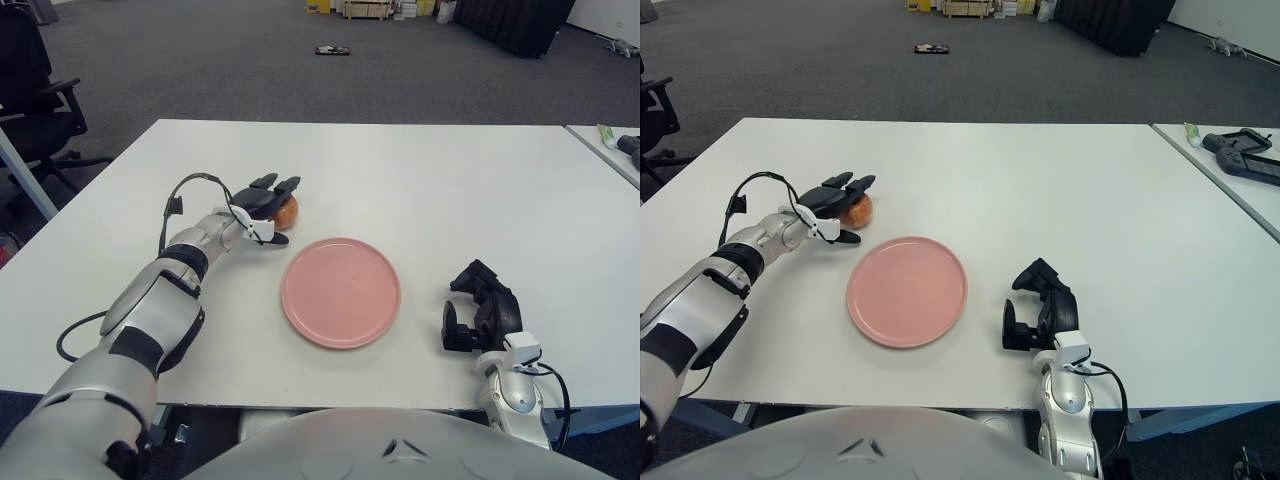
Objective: Put the apple into the plate.
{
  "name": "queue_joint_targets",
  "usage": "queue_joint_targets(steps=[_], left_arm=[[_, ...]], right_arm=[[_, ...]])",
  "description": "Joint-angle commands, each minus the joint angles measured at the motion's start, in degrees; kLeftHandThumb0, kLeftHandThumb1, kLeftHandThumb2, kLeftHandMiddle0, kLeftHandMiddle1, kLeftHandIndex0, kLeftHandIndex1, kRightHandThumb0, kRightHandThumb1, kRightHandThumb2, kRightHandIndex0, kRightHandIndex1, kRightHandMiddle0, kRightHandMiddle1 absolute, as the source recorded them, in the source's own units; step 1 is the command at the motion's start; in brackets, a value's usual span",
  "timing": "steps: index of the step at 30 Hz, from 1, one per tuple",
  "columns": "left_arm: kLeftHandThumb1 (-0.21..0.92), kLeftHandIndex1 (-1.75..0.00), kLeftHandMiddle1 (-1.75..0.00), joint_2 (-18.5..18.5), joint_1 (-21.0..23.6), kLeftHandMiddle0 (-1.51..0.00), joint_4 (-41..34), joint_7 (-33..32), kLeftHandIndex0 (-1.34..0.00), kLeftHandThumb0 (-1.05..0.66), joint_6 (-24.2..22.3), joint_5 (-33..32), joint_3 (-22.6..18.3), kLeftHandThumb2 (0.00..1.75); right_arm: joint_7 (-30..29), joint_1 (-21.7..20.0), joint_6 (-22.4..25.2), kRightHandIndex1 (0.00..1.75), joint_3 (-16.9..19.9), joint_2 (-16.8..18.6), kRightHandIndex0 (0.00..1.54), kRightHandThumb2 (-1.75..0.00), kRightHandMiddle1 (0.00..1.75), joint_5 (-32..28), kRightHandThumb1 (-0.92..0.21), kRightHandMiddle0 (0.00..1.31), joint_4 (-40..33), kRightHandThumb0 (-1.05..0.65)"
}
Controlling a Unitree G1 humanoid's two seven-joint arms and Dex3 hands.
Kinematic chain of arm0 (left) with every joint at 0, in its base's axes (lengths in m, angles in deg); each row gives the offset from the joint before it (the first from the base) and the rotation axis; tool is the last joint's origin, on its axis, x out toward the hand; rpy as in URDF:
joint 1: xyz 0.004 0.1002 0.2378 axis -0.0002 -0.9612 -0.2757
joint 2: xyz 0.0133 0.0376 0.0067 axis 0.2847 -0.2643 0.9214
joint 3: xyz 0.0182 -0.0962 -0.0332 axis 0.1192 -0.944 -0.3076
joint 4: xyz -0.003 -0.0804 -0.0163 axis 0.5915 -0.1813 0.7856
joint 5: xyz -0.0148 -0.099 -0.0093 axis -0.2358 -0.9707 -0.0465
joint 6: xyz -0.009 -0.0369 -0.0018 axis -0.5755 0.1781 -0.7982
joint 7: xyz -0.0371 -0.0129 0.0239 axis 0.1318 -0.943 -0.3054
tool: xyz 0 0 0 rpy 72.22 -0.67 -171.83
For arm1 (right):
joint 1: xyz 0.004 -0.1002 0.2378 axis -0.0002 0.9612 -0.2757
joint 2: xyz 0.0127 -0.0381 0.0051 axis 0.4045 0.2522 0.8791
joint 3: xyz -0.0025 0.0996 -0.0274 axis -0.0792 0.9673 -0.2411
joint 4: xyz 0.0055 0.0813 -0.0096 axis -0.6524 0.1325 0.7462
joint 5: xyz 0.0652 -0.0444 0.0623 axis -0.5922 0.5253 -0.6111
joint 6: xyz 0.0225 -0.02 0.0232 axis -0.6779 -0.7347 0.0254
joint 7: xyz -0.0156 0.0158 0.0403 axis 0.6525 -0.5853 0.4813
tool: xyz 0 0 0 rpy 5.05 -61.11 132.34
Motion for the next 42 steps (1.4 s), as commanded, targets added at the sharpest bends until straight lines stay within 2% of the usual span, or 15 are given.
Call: queue_joint_targets(steps=[1, 9, 11, 14, 22, 32, 42], left_arm=[[0.6, -0.13, -0.03, 0.99, -0.14, -0.04, 1.08, 2.3, -0.01, -0.89, -1.7, 0.45, 0.36, 0.65], [0.67, -0.35, -0.11, 1.22, 0.82, -0.07, 1.71, 4.59, 0.0, -0.91, -3.54, 1.2, 1.43, 0.57], [0.69, -0.4, -0.23, 1.2, 1.17, -0.03, 1.92, 5.5, 0.0, -0.9, -4.18, 1.32, 1.72, 0.54], [0.69, -0.44, -0.32, 1.1, 1.61, -0.01, 2.14, 6.7, 0.0, -0.9, -5.05, 1.35, 2.01, 0.53], [0.69, -0.55, -0.42, 0.51, 2.74, 0.0, 2.88, 9.0, 0.0, -0.9, -7.98, 1.25, 2.26, 0.52], [0.66, -0.73, -0.53, -0.58, 3.54, 0.0, 3.62, 8.6, 0.0, -0.86, -9.25, 1.1, 2.38, 0.55], [0.58, -0.81, -0.67, -1.78, 4.4, 0.0, 4.02, 8.74, 0.0, -0.83, -9.06, 1.44, 2.98, 0.64]], right_arm=[[-0.14, -0.54, 0.3, 1.75, 0.5, 0.05, 0.92, -1.75, 1.73, -0.94, 0.06, 0.65, -0.81, -0.01], [0.09, -0.46, 0.19, 1.75, 0.84, 0.49, 0.92, -1.75, 1.72, -1.92, 0.06, 0.66, -1.21, -0.01], [0.09, -0.48, 0.08, 1.75, 0.88, 0.62, 0.92, -1.75, 1.7, -2.21, 0.07, 0.67, -1.21, -0.01], [-0.06, -0.49, 0.07, 1.75, 0.93, 0.65, 0.92, -1.75, 1.7, -2.27, 0.07, 0.68, -1.24, -0.01], [-1.17, -0.05, 0.09, 1.75, 0.87, 0.64, 0.91, -1.75, 1.7, -1.11, 0.07, 0.69, -1.94, -0.01], [-1.81, 0.44, 0.74, 1.75, 0.83, 0.59, 0.91, -1.75, 1.68, -0.56, 0.08, 0.71, -2.76, -0.01], [-2.0, 0.54, 0.27, 1.75, 0.97, 0.57, 0.9, -1.75, 1.71, -0.46, 0.07, 0.69, -2.85, -0.01]])
